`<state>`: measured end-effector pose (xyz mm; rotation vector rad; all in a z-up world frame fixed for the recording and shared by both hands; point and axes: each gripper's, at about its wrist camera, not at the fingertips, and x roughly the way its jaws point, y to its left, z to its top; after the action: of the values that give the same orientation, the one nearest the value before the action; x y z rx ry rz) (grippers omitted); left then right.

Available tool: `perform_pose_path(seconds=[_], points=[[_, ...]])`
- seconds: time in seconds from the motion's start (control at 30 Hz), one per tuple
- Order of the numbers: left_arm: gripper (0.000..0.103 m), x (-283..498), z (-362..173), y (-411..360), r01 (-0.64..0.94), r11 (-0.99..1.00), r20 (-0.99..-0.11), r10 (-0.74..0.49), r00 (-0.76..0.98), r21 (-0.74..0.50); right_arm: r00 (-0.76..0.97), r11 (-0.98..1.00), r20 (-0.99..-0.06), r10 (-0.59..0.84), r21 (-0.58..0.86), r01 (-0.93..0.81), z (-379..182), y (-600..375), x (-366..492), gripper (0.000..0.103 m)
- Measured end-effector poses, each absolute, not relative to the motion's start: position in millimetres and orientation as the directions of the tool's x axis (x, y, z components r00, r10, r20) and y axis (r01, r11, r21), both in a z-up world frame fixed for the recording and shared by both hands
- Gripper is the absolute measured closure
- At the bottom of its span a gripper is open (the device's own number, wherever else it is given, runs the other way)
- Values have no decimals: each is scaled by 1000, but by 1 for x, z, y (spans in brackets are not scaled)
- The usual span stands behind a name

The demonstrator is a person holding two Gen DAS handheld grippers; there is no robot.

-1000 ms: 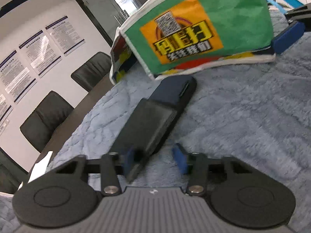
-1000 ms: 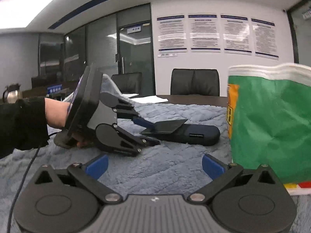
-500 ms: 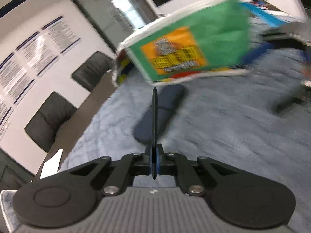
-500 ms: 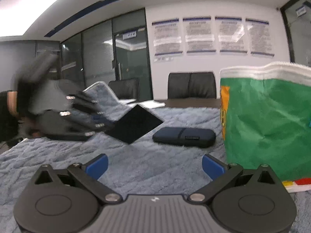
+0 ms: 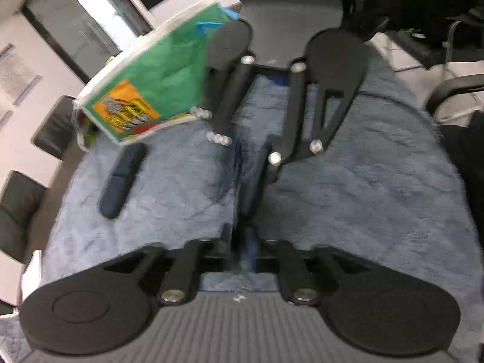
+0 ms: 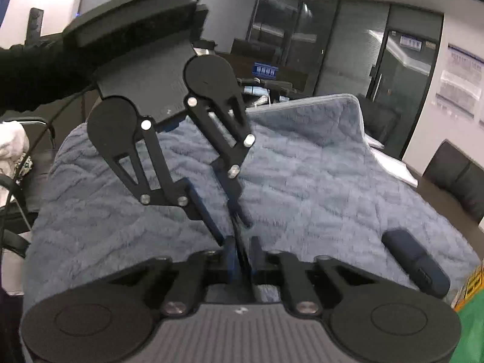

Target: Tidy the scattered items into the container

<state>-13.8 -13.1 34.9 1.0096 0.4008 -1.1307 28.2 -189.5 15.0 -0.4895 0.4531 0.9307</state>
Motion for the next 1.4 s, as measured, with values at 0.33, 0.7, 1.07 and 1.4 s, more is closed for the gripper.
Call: perform_pose_path(seconds=[0.33,0.7,1.07,1.4], points=[[92,12,0,-19,920,115,-708,-606,363,374,550,522,-640,536,-261,-812,-9,-216,27,78],[94,4,46,-1,922,239,-566,-734,376,303,668,662,-391,633,-174,-729,22,-253,19,92],[81,61,179,-137,880,252,-294,-875,385,404,890,875,-216,401,-199,-442,152,-399,33,93],[0,148,149,-264,848,431,-406,-746,527,310,770,972,-637,-34,-200,-123,130,-447,163,13]])
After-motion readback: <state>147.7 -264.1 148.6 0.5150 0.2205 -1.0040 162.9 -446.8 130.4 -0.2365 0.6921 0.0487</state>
